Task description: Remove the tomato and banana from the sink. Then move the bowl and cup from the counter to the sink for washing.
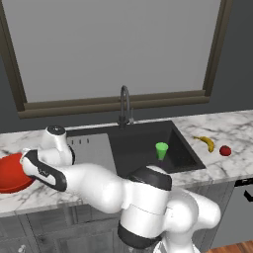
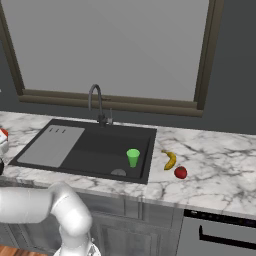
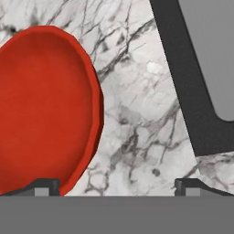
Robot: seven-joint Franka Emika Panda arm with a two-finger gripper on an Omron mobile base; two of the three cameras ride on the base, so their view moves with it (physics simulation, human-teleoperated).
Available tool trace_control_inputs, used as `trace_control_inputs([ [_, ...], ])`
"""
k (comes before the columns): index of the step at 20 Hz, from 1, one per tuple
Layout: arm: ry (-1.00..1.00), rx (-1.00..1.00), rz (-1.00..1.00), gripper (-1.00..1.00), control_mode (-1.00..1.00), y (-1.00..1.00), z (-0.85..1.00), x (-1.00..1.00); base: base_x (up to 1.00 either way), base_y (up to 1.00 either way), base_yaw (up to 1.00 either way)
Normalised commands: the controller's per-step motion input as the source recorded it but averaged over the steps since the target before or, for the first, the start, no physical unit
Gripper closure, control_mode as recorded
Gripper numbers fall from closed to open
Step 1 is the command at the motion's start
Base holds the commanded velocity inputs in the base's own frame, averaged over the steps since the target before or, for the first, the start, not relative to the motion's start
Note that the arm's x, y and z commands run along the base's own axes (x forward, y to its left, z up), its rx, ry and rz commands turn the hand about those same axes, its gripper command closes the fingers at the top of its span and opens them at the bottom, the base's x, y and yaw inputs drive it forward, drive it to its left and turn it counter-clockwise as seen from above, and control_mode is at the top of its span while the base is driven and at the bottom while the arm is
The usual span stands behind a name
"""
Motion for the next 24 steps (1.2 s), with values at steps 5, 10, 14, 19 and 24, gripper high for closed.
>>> trace_control_inputs([
  [5,0.01,0.00,-0.01,-1.00,-1.00,0.08,-0.15,0.07,0.00,0.00,0.00],
  [10,0.01,0.00,-0.01,-1.00,-1.00,0.07,-0.16,0.05,0.00,0.00,0.00],
  [14,0.00,0.00,0.00,-1.00,-1.00,0.07,-0.11,0.10,0.00,0.00,0.00],
  [19,0.00,0.00,0.00,-1.00,-1.00,0.09,-0.11,0.12,0.00,0.00,0.00],
  [24,0.00,0.00,0.00,-1.00,-1.00,0.09,-0.08,0.14,0.00,0.00,0.00],
])
